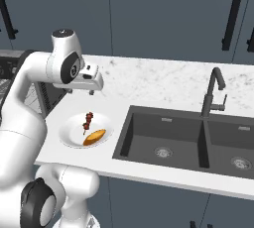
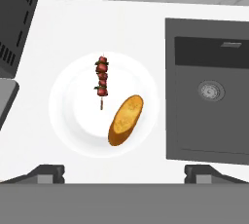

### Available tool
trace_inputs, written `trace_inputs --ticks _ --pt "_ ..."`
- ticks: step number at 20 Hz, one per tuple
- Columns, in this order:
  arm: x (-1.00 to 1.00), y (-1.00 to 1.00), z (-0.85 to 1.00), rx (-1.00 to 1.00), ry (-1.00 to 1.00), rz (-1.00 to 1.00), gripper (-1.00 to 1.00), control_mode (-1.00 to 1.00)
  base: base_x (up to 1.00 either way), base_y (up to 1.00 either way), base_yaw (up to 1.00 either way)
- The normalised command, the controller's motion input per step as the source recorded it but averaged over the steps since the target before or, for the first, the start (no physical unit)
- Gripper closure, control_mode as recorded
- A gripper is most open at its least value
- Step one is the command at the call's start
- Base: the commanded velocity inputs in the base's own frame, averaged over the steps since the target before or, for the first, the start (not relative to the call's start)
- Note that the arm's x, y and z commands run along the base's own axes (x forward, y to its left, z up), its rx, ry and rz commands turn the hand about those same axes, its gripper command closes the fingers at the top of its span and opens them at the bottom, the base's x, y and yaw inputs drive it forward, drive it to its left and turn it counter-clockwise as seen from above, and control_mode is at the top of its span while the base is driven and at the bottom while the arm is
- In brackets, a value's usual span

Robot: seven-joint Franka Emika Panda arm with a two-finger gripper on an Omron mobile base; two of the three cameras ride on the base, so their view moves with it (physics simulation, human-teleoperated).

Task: Pick up the kebab skewer and baguette bread, and place them inside the toaster oven. Close the toaster oven door and start by setting the timer.

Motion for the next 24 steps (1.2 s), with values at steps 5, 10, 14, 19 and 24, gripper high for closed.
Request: trace_inputs --ticks 5,10,14,19,24 --pt "0.0 0.0 0.0 0.0 0.0 0.0 -1.0 1.0 -0.03 0.49 0.0" --pt "0.0 0.0 0.0 0.0 0.0 0.0 -1.0 1.0 0.01 0.61 0.0" --pt "0.0 0.0 0.0 0.0 0.0 0.0 -1.0 1.0 0.02 0.44 0.0" --pt "0.0 0.0 0.0 0.0 0.0 0.0 -1.0 1.0 0.08 0.18 0.0" --pt "0.0 0.0 0.0 0.0 0.0 0.0 -1.0 1.0 0.0 0.0 0.0"
